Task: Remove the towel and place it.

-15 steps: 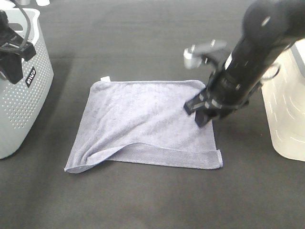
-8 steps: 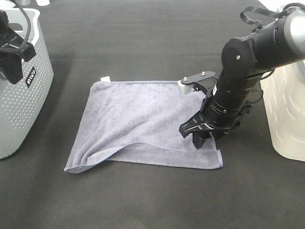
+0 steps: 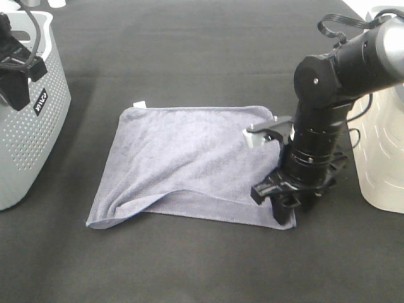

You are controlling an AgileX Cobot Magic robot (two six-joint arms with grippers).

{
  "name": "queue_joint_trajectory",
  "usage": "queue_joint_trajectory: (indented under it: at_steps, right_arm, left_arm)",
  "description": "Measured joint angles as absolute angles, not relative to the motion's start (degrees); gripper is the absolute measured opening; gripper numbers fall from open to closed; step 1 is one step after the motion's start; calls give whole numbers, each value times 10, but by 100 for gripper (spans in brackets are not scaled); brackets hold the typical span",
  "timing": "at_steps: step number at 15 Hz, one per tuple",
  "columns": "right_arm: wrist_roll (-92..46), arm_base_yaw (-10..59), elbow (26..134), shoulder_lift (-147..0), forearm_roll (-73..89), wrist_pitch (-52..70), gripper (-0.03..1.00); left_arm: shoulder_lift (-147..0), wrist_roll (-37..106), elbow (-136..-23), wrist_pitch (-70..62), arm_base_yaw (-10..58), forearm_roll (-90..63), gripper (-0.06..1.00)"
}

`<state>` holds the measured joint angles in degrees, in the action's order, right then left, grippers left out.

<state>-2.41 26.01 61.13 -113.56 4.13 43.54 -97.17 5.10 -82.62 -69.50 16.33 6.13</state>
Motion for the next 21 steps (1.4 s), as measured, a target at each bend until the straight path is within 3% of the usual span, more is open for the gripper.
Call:
queue_joint_trajectory:
  at_steps: [6,13,21]
  right_arm:
    - [-48,261,600,-1082,79,517,48]
    - [-76,261,626,-1117,111,356,48]
    - [-74,319,628,-1153,92,395,48]
  left_arm:
    - [-971,56,-827,-692,163,65,44]
    - [-971,57,-827,-689,163,64,44]
    - [-971,57,-827,-688,163,65,44]
